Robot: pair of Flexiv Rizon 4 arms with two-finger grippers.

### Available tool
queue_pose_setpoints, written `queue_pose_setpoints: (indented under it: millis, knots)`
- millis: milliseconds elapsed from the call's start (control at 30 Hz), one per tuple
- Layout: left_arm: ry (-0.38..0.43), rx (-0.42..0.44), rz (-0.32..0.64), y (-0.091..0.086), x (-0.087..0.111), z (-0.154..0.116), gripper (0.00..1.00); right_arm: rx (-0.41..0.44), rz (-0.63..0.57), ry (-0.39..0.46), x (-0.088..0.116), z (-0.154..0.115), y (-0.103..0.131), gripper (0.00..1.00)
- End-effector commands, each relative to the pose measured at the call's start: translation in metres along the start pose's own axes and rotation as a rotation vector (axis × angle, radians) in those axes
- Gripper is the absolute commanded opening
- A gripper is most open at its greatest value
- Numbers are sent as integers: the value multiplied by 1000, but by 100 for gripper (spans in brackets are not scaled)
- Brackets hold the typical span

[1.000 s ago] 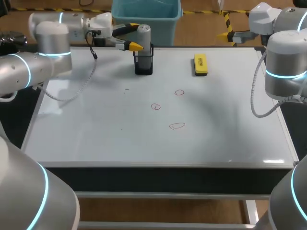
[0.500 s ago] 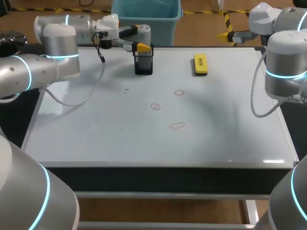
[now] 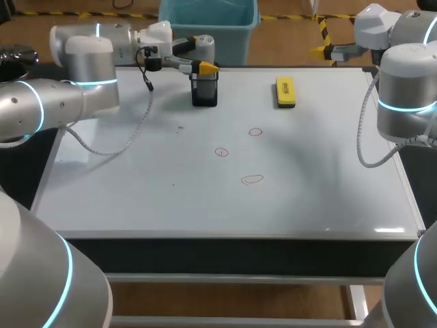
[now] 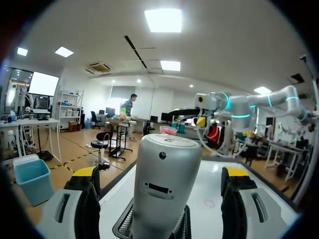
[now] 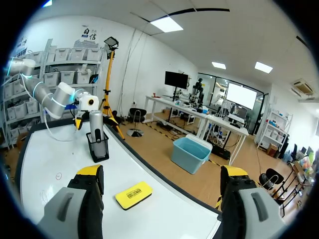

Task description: Pick up the inspection probe, press it on each red-marked spot on the whiteboard one by one, put down the probe, pick up the eraser, and wipe off all the red marks.

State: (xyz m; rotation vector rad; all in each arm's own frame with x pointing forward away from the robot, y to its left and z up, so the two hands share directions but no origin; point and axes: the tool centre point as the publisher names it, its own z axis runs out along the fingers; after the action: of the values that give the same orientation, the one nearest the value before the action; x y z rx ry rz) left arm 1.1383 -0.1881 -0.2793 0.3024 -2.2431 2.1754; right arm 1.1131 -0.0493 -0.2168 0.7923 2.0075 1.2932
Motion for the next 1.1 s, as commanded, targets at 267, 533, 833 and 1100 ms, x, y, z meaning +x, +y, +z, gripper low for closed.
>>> queue_pose_setpoints:
  millis: [267, 533, 833, 1100]
  knots:
    - [-32, -2, 3, 1, 4, -2, 49, 1, 0, 1, 0, 0, 0, 100]
    - [-6, -3, 26, 1, 7, -6, 0, 1, 0, 1, 0, 0, 0, 100]
    - [5, 6, 49, -16, 12, -10, 0, 1, 0, 1, 0, 0, 0, 100]
    - [28, 21, 61, -46, 15, -8, 0, 1, 0, 1, 0, 0, 0, 100]
